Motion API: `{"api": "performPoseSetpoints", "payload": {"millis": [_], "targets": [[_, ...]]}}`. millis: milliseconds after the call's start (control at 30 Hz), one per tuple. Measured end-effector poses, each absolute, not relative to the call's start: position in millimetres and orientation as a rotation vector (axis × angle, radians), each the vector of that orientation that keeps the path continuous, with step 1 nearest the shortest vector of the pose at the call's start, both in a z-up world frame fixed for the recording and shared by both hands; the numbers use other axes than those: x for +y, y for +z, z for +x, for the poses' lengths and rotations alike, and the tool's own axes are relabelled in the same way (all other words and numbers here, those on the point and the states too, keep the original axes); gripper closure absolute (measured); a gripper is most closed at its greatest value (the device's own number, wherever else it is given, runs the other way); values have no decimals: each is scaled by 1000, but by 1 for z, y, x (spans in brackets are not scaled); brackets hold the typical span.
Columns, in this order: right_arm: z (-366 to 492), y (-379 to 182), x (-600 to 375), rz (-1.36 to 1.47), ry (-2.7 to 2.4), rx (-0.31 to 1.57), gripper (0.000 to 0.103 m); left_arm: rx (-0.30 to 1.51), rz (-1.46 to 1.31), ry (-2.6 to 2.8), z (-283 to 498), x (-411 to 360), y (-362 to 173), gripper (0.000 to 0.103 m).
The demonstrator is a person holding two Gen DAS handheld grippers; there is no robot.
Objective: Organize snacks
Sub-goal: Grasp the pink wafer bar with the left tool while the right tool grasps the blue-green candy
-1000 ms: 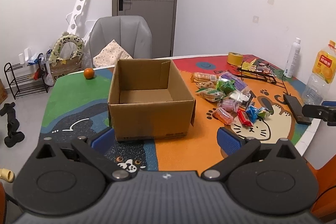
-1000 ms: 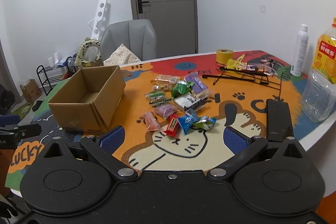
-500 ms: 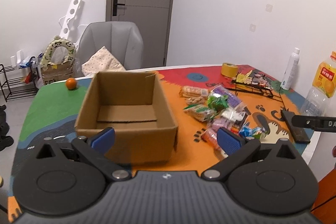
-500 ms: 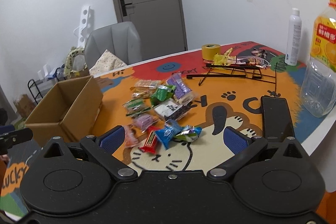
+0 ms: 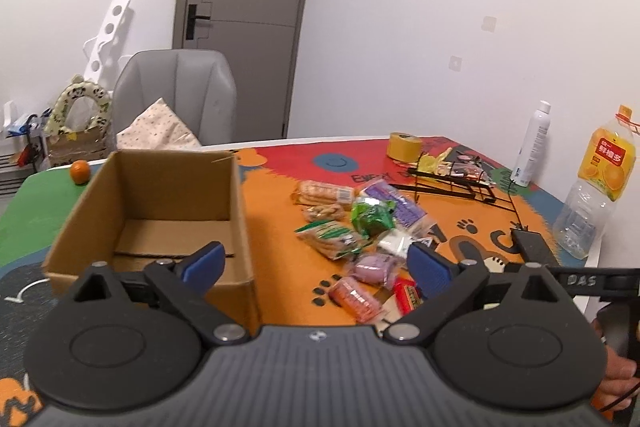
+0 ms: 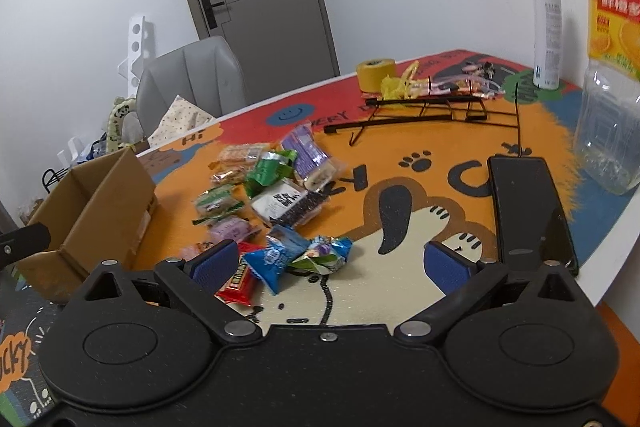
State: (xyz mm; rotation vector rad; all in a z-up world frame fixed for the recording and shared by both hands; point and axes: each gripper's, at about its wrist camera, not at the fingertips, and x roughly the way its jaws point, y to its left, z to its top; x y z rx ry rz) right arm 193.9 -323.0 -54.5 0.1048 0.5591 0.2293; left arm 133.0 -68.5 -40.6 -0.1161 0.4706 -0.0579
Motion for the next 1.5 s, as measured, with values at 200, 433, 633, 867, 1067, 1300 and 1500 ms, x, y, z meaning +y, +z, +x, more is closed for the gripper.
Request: {"api": "performPoseSetpoints", "payload": {"millis": [200, 433, 633, 867, 1067, 1300, 1500], "targets": [[212, -73, -323, 126, 230, 594, 18, 493, -147, -101, 155, -82, -54, 23], [230, -88, -323, 152, 221, 628, 29, 547, -127, -121, 178, -94, -74, 31], [243, -94, -320, 190, 243, 655, 32, 577, -124, -100, 194, -96, -85, 36], [255, -100, -316, 194, 250, 668, 49, 614, -127, -100, 208, -105, -94, 36], [253, -105, -321, 192, 257, 664, 75, 650, -107, -91, 218, -116, -110, 37], [250, -106, -336, 232, 254, 657, 77, 702, -77, -61, 227, -122, -126, 40], [246, -106, -339, 242, 247, 656, 77, 719, -25, -48, 224, -126, -137, 40]]}}
